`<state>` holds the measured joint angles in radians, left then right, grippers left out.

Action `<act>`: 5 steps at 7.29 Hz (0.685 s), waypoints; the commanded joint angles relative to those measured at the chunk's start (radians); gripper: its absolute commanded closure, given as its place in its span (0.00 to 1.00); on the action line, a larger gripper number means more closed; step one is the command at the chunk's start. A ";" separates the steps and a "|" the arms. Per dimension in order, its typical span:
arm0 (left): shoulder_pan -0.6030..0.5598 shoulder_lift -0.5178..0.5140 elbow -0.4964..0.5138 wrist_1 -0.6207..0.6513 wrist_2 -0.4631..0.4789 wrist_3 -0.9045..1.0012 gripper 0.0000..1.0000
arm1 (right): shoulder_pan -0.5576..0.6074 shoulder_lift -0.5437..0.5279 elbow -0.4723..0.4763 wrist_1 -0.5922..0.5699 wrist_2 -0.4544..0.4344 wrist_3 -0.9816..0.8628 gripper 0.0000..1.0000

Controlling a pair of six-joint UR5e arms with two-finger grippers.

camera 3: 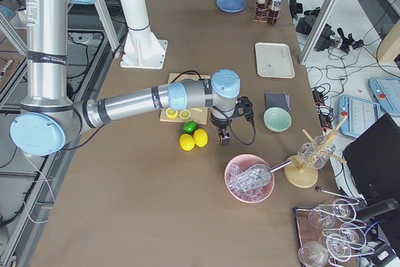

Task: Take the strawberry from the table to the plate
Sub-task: 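Push the blue plate with the left gripper toward the table center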

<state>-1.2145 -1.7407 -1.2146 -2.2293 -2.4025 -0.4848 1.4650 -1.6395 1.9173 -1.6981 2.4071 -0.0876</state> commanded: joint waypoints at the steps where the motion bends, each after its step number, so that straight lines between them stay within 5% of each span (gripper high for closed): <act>1: -0.049 0.004 -0.098 0.002 -0.180 -0.071 1.00 | 0.002 0.001 0.008 0.000 0.000 -0.003 0.00; 3: 0.004 0.003 -0.263 -0.006 -0.173 -0.383 1.00 | -0.006 0.004 0.005 0.000 0.000 -0.006 0.00; 5: 0.230 -0.043 -0.420 -0.001 -0.028 -0.753 1.00 | -0.044 0.009 -0.006 -0.002 0.000 0.000 0.00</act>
<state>-1.1133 -1.7536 -1.5392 -2.2344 -2.5200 -1.0202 1.4440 -1.6337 1.9176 -1.6984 2.4067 -0.0903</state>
